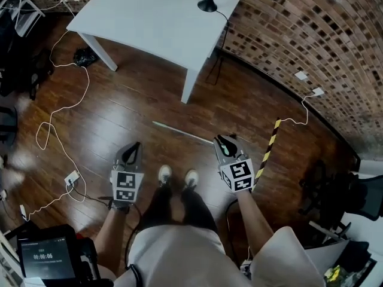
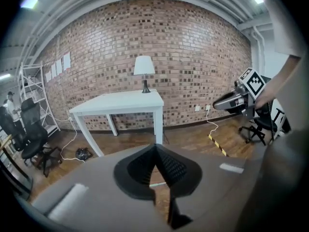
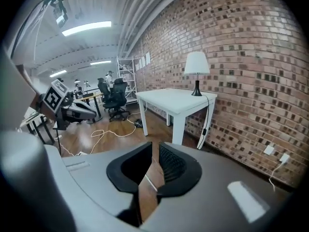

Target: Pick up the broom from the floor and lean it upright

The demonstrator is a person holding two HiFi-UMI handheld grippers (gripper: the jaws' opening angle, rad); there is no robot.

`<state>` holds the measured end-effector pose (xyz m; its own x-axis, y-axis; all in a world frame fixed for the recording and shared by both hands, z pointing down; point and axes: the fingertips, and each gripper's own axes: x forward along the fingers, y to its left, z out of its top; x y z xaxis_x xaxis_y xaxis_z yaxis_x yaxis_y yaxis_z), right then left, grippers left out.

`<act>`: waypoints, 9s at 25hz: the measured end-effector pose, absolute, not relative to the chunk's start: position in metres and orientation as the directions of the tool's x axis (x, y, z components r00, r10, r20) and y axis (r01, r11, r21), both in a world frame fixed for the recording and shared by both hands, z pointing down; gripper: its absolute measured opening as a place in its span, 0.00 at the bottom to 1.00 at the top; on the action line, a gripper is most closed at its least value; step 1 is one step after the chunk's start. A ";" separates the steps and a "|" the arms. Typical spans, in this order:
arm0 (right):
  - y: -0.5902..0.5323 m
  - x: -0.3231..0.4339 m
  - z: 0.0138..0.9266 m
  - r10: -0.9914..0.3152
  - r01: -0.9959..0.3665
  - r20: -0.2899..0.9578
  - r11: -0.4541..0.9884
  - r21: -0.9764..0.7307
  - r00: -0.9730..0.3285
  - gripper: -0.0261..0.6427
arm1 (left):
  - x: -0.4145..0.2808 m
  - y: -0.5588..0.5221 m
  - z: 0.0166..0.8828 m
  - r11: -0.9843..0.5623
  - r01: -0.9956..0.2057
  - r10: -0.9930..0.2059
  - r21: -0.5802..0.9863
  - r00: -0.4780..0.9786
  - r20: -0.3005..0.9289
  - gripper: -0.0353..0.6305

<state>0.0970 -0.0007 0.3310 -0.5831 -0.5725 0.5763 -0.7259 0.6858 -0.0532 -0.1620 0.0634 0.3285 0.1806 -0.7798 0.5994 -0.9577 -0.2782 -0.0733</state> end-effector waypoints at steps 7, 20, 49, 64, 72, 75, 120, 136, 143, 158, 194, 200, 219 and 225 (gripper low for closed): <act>-0.019 0.073 0.437 -0.493 -0.700 0.664 0.711 -0.066 -0.563 0.13 | -0.175 0.039 0.415 -0.270 -0.961 -0.753 -0.049 0.179 0.633 0.05; -0.029 0.036 0.638 -0.414 -0.685 0.726 0.720 -0.107 -0.549 0.13 | -0.167 0.008 0.607 -0.179 -0.979 -0.694 0.096 0.195 0.693 0.05; -0.005 -0.010 1.023 -0.070 -0.383 0.900 0.917 -0.112 -0.431 0.17 | -0.139 0.082 0.944 -0.071 -0.972 -0.526 0.222 0.226 0.820 0.05; -0.019 -0.043 1.115 0.022 -0.240 0.967 0.967 -0.085 -0.254 0.20 | -0.149 0.108 0.989 -0.102 -0.957 -0.494 0.270 0.284 0.821 0.05; -0.019 -0.038 1.132 0.055 -0.162 0.992 0.984 -0.074 -0.118 0.17 | -0.158 0.106 0.973 -0.140 -0.950 -0.499 0.280 0.312 0.809 0.05; -0.012 -0.038 1.130 0.066 -0.168 0.990 0.982 -0.087 -0.128 0.17 | -0.162 0.110 0.969 -0.121 -0.953 -0.494 0.277 0.300 0.816 0.05; -0.090 0.227 0.636 -0.544 -0.835 0.824 0.520 0.182 -0.159 0.18 | -0.058 -0.049 0.569 -0.410 -0.890 -0.606 0.201 0.430 0.669 0.05; -0.228 0.244 0.605 -0.603 -0.806 0.744 0.572 0.151 -0.288 0.19 | 0.004 -0.137 0.528 -0.276 -0.947 -0.691 0.164 0.314 0.651 0.05; -0.328 0.213 0.601 -0.588 -0.705 0.732 0.676 0.213 -0.343 0.19 | 0.007 -0.164 0.547 -0.228 -0.960 -0.673 0.160 0.274 0.687 0.05; -0.415 0.125 0.628 -0.470 -0.525 0.760 0.827 0.201 -0.449 0.20 | 0.008 -0.192 0.575 -0.246 -0.958 -0.624 0.146 0.272 0.733 0.05; -0.457 0.104 0.615 -0.564 -0.555 0.676 0.788 0.267 -0.475 0.39 | 0.013 -0.176 0.599 -0.259 -0.953 -0.572 0.159 0.284 0.769 0.05; -0.457 0.108 0.615 -0.570 -0.566 0.672 0.781 0.264 -0.474 0.39 | 0.016 -0.178 0.599 -0.258 -0.952 -0.573 0.165 0.289 0.767 0.05; -0.406 0.155 0.617 -0.645 -0.707 0.675 0.660 0.254 -0.360 0.06 | -0.013 -0.196 0.591 -0.161 -0.973 -0.619 0.163 0.228 0.751 0.05; -0.338 0.179 0.585 -0.636 -0.797 0.707 0.579 0.172 -0.309 0.06 | -0.039 -0.198 0.538 -0.133 -0.980 -0.674 0.147 0.198 0.712 0.05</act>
